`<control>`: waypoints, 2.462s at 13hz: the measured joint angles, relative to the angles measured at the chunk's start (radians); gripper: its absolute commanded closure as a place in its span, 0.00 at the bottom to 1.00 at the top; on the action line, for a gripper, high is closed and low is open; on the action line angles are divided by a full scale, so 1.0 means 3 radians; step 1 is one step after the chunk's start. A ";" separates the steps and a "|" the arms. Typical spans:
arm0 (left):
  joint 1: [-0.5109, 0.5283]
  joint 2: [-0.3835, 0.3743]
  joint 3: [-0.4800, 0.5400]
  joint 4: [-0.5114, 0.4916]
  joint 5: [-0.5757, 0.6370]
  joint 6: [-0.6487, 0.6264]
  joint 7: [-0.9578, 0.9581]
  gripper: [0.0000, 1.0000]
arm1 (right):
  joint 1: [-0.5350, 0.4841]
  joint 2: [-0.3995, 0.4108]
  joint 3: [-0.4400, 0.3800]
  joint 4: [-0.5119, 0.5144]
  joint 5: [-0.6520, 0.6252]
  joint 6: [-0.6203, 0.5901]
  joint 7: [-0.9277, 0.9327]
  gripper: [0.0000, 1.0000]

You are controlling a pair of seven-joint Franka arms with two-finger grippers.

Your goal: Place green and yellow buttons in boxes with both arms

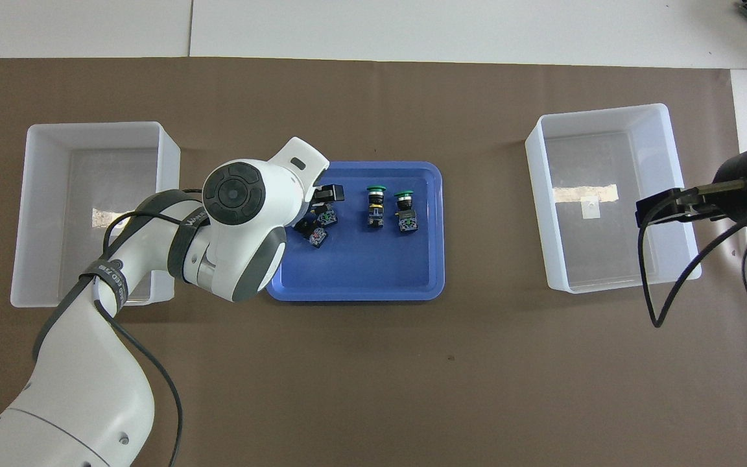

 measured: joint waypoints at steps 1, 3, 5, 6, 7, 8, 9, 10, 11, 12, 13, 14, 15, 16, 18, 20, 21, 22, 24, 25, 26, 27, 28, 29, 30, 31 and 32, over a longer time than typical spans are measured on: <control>-0.0005 0.0009 0.0000 0.0000 0.0006 0.0014 0.0000 0.00 | 0.0000 0.0000 0.0000 0.0000 0.0000 0.0000 0.0000 0.00; -0.0015 0.0058 -0.0001 0.0009 0.0031 0.0120 0.0000 0.00 | -0.0020 0.0000 -0.0003 0.0000 0.0000 0.0000 0.0000 0.00; -0.0015 0.0113 -0.0001 0.0061 0.0055 0.0154 0.0000 0.00 | -0.0062 0.0000 -0.0012 0.0000 0.0000 0.0000 0.0000 0.00; -0.0016 0.0131 -0.0001 0.0076 0.0066 0.0160 0.0000 0.02 | -0.0070 0.0000 -0.0015 -0.0001 0.0000 0.0000 -0.0002 0.00; -0.0016 0.0138 -0.0001 0.0078 0.0076 0.0165 0.0000 0.06 | -0.0062 0.0000 -0.0014 -0.0007 0.0000 0.0001 -0.0002 0.00; -0.0019 0.0142 -0.0002 0.0078 0.0081 0.0166 0.0000 0.08 | -0.0044 0.0000 -0.0009 -0.0022 0.0000 0.0048 0.0002 0.00; -0.0029 0.0152 -0.0006 0.0076 0.0083 0.0166 0.0000 0.10 | -0.0007 0.0000 -0.0004 -0.0055 0.0000 0.0186 0.0027 0.00; -0.0043 0.0165 -0.0006 0.0075 0.0085 0.0168 0.0000 0.12 | 0.0049 0.0001 -0.0001 -0.0103 0.0000 0.0321 0.0097 0.00; -0.0055 0.0178 -0.0006 0.0074 0.0086 0.0171 0.0000 0.17 | 0.0119 0.0007 0.0002 -0.0157 0.0000 0.0451 0.0198 0.00; -0.0063 0.0187 -0.0006 0.0071 0.0087 0.0171 0.0000 0.24 | 0.0197 0.0022 0.0004 -0.0218 0.0000 0.0607 0.0304 0.00; -0.0064 0.0193 -0.0006 0.0070 0.0088 0.0172 0.0000 0.31 | 0.0277 0.0054 0.0007 -0.0273 0.0000 0.0769 0.0415 0.00; -0.0064 0.0197 -0.0005 0.0070 0.0088 0.0172 0.0000 0.39 | 0.0352 0.0104 0.0008 -0.0310 0.0000 0.0901 0.0527 0.00; -0.0064 0.0198 -0.0005 0.0065 0.0090 0.0172 0.0000 0.57 | 0.0437 0.0177 0.0009 -0.0336 0.0000 0.1045 0.0654 0.00; -0.0065 0.0199 -0.0006 0.0050 0.0090 0.0172 0.0000 0.77 | 0.0521 0.0268 0.0009 -0.0350 0.0000 0.1191 0.0776 0.00; -0.0071 0.0198 -0.0012 0.0038 0.0091 0.0170 0.0000 1.00 | 0.0643 0.0451 0.0009 -0.0360 0.0000 0.1440 0.0938 0.00; -0.0071 0.0198 -0.0011 0.0094 0.0091 0.0033 0.0000 1.00 | 0.0721 0.0641 0.0009 -0.0367 0.0000 0.1687 0.1007 0.00; -0.0071 0.0195 -0.0011 0.0182 0.0091 -0.0113 0.0000 1.00 | 0.0741 0.0728 0.0009 -0.0368 0.0000 0.1794 0.1035 0.00; -0.0071 0.0187 -0.0009 0.0294 0.0091 -0.0271 0.0000 1.00 | 0.0757 0.0801 0.0009 -0.0368 0.0000 0.1881 0.1053 0.00; -0.0055 0.0099 0.0008 0.0459 0.0090 -0.0547 0.0000 1.00 | 0.0802 0.0895 0.0009 -0.0367 0.0000 0.1997 0.1066 0.00; -0.0019 -0.0015 0.0024 0.0513 0.0068 -0.0722 -0.0006 1.00 | 0.0833 0.0931 0.0009 -0.0367 0.0000 0.2055 0.1095 0.00; 0.0058 -0.0166 0.0034 0.0548 0.0005 -0.0920 -0.0008 1.00 | 0.0875 0.0965 0.0009 -0.0366 0.0000 0.2111 0.1170 0.00; 0.0160 -0.0341 0.0048 0.0571 -0.0080 -0.1143 -0.0006 1.00 | 0.0936 0.1006 0.0009 -0.0364 0.0000 0.2178 0.1274 0.00; 0.0274 -0.0503 0.0060 0.0583 -0.0120 -0.1369 -0.0004 1.00 | 0.1008 0.1055 0.0009 -0.0356 -0.0001 0.2237 0.1365 0.00; 0.0397 -0.0626 0.0066 0.0600 -0.0134 -0.1575 0.0003 1.00 | 0.1079 0.1110 0.0009 -0.0343 -0.0001 0.2288 0.1431 0.00; 0.0527 -0.0712 0.0069 0.0617 -0.0140 -0.1733 0.0037 1.00 | 0.1145 0.1170 0.0010 -0.0331 -0.0001 0.2327 0.1483 0.00; 0.0651 -0.0753 0.0074 0.0621 -0.0144 -0.1811 0.0111 1.00 | 0.1200 0.1229 0.0010 -0.0324 -0.0001 0.2358 0.1519 0.00; 0.0776 -0.0759 0.0079 0.0619 -0.0147 -0.1835 0.0235 1.00 | 0.1259 0.1296 0.0008 -0.0318 -0.0003 0.2396 0.1554 0.00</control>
